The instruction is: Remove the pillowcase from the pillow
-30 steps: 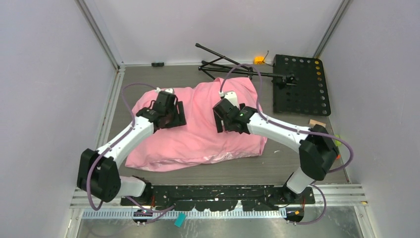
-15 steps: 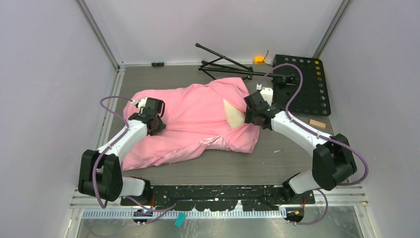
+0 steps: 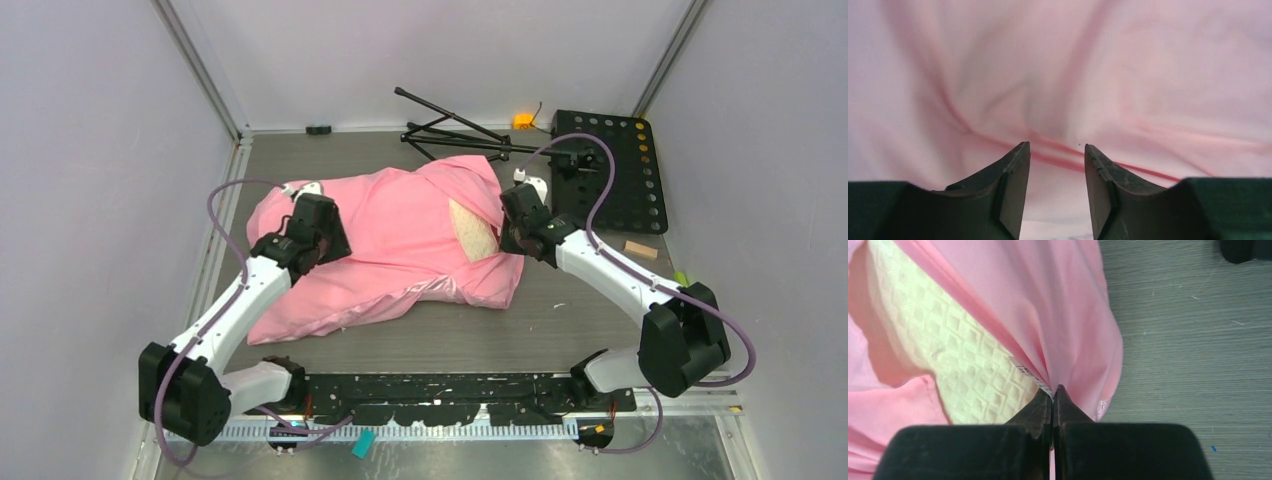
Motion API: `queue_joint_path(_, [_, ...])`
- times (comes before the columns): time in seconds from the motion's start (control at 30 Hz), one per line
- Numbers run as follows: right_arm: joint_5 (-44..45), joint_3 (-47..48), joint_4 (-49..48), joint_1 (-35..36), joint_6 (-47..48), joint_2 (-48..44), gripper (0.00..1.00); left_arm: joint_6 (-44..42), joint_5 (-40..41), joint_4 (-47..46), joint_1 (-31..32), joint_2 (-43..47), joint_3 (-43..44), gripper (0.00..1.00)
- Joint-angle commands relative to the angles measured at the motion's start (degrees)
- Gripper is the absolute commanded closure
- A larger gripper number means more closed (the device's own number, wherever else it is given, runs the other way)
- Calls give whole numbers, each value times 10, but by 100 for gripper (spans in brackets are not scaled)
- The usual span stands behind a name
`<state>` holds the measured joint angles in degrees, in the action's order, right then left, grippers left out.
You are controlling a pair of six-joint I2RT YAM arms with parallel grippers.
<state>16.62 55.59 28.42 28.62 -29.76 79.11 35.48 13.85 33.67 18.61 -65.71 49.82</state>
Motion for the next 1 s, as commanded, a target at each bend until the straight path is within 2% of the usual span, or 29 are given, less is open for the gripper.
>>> queue_joint_path(0.0, [-48,-3,-22,-4,5,-19,100,-28,-33,2,84,4,70,52])
queue_joint_path(0.2, [-140,-34,-56,-5,13,-41,100,-2,24,-5,213,-77,138,46])
queue_joint_path(0.33, [-156,-48,-58,-4,10,-63,100,-6,85,-25,272,-125,173,40])
queue_joint_path(0.37, [-157,-52,-59,-4,8,-72,100,-9,92,-39,275,-124,172,35])
queue_joint_path(0.43, [-158,-61,-65,-4,8,-85,100,30,128,-54,274,-116,156,3])
queue_joint_path(0.47, [-155,-63,-65,-4,8,-90,100,70,139,-48,270,-110,146,1])
queue_joint_path(0.5, [-150,-65,-64,-4,8,-94,100,94,112,-58,257,-105,134,0])
queue_joint_path(0.57, [-143,-65,-57,-4,8,-98,100,84,14,-128,228,-104,99,0])
queue_joint_path(0.63, [-142,-66,-52,-4,9,-103,100,71,-27,-162,230,-117,99,2])
queue_joint_path(0.7, [-144,-71,-53,-4,7,-113,100,54,-22,-148,250,-144,131,4])
queue_joint_path(0.83, [-149,-88,-68,-4,-1,-133,100,19,31,-63,297,-228,227,2])
queue_joint_path(0.97, [-146,-98,-71,-4,-7,-141,100,4,-1,-22,307,-306,306,0])
